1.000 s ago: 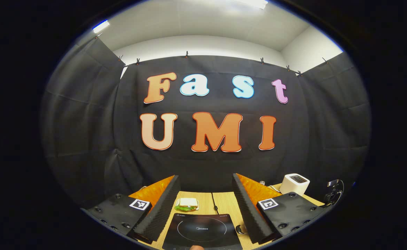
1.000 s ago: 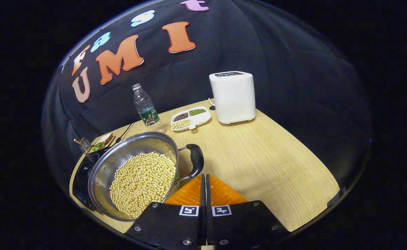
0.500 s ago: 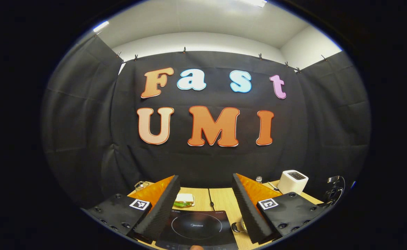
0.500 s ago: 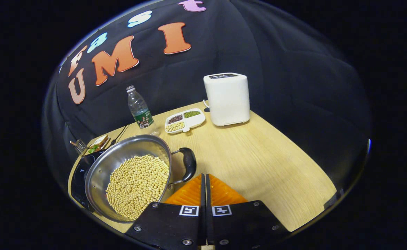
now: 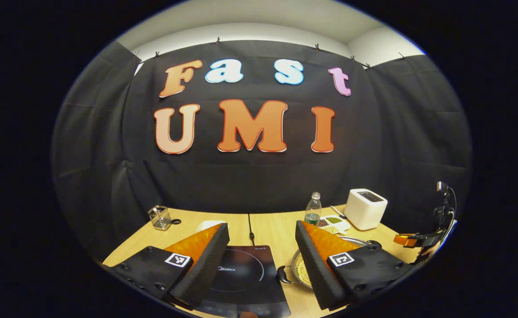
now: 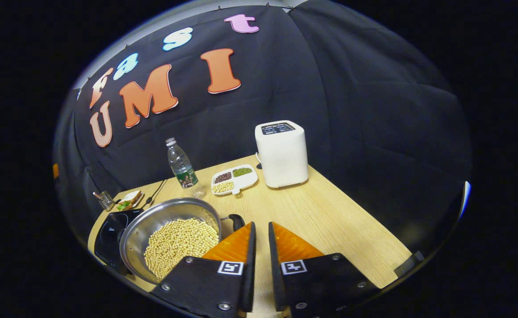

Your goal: First push the handle of the pot to place it horizontally, then grasp the pot with both hands and set it on the induction cooktop.

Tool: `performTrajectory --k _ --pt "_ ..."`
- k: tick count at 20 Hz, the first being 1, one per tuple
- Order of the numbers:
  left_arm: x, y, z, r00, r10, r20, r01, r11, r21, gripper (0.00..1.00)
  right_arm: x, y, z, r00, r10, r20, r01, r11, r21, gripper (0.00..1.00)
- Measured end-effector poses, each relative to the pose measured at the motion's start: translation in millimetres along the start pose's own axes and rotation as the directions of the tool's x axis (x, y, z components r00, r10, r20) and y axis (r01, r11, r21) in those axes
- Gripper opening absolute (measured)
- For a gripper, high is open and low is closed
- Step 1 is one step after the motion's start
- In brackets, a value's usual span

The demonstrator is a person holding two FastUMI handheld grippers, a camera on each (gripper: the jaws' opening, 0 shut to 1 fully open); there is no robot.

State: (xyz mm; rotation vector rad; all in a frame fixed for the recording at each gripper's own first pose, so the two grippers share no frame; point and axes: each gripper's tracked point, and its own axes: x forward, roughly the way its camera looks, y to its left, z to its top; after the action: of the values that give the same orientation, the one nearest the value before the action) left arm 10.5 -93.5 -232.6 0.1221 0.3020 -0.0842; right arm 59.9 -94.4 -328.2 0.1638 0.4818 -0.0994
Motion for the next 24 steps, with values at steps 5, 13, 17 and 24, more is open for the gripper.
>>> performTrajectory --k 5,13,17,24 --pt "27.3 -45.9 -74.0 0.991 -0.065 -0.116 0.065 0.998 0.0 0.99 6.2 11.9 -3.6 1.0 0.031 -0.004 -0.031 0.999 -0.036 0.61" --pt "67.3 -71.8 -156.2 0.957 -0.087 -0.275 0.088 0.996 -0.01 0.99 28.4 36.0 -12.5 0.997 0.057 -0.046 -0.061 0.993 -0.097 0.93" --pt "79.4 -72.0 -174.3 0.944 -0.071 -0.321 0.078 0.997 0.008 0.99 43.9 38.3 -23.9 0.995 0.048 -0.091 -0.057 0.993 -0.1 0.94" --pt "88.2 -82.8 -191.1 0.928 -0.053 -0.369 0.076 0.996 0.049 0.98 62.6 24.7 -45.3 0.986 -0.003 -0.166 -0.019 0.991 -0.131 0.94"
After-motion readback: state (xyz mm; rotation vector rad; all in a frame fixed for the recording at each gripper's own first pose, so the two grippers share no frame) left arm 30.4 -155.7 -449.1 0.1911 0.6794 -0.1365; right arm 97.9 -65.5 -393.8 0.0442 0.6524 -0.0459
